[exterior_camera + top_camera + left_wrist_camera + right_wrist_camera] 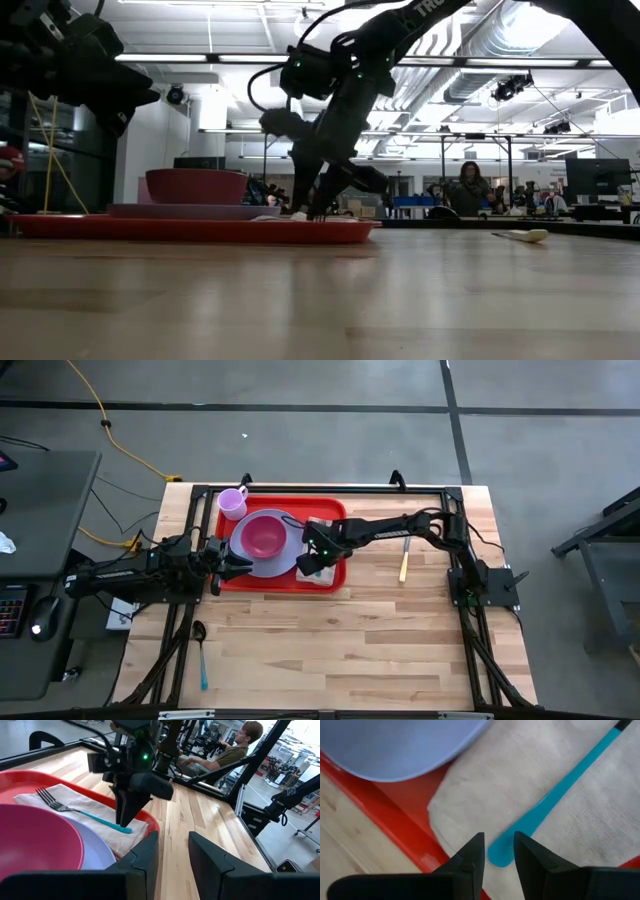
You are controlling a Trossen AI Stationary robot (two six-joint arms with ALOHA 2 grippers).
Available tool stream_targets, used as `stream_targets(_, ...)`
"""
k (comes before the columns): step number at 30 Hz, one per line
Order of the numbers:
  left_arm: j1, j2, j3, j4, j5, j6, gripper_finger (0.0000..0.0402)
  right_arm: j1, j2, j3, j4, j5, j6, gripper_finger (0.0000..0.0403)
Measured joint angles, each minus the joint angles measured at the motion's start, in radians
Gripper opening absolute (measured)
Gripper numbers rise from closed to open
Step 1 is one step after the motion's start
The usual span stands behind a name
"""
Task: Set up tray
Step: Put the blue fork on the white table napkin on the red serving tray
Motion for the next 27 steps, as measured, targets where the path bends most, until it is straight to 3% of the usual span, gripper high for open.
stream_targets(12,0.0,0.0,0.0,0.0,0.0,0.0,0.0138,-0.021,-0.052,0.0,-0.167,0.062,-0.099,0.0082)
stream_targets(27,0.0,0.0,0.0,0.001,0.0,0.0,0.0138,-0.021,-0.049,-0.032,-0.13,0.088,-0.163,0.0082)
